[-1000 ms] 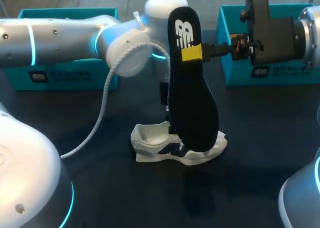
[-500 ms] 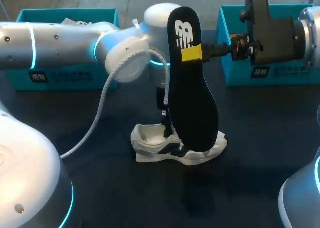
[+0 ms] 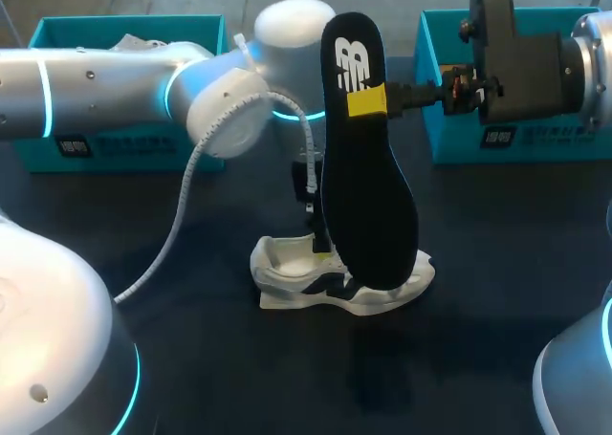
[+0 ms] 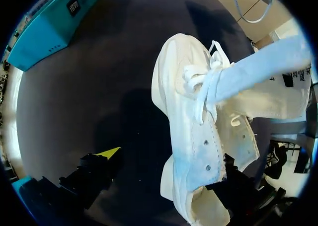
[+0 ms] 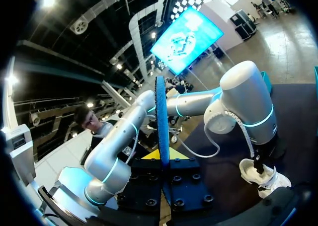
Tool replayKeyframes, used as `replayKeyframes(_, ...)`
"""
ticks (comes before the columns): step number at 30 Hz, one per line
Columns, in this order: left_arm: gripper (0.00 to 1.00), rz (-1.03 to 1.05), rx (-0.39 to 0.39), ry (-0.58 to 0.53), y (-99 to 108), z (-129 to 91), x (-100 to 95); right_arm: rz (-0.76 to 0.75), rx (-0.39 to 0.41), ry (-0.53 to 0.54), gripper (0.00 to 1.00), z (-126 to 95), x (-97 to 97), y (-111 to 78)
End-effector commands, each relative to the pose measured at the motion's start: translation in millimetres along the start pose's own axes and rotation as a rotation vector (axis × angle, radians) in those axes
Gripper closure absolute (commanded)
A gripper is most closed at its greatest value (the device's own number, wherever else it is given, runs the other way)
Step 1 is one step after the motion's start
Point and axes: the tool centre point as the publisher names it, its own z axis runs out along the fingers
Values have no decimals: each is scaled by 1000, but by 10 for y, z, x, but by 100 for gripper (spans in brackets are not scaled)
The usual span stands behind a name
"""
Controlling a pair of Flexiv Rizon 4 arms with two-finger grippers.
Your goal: Take the shoe out of the shoebox, open the shoe tongue, remove and reinsert the insole, then place the shoe into the shoebox
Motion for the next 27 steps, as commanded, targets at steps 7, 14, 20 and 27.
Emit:
replayKeyframes(7, 14, 37, 16, 51, 86, 57, 16, 2, 2, -1, 100, 41, -7, 16)
replayKeyframes(14, 24, 65, 5, 64, -1, 161, 96, 2, 2, -1, 100, 41, -7, 16)
replayKeyframes(20, 53, 71, 1, 76, -28, 221, 152, 2, 2, -1, 100, 41, -7, 16)
replayKeyframes(27, 100, 76, 8, 80, -15, 214, 193, 2, 2, -1, 100, 41, -7, 16)
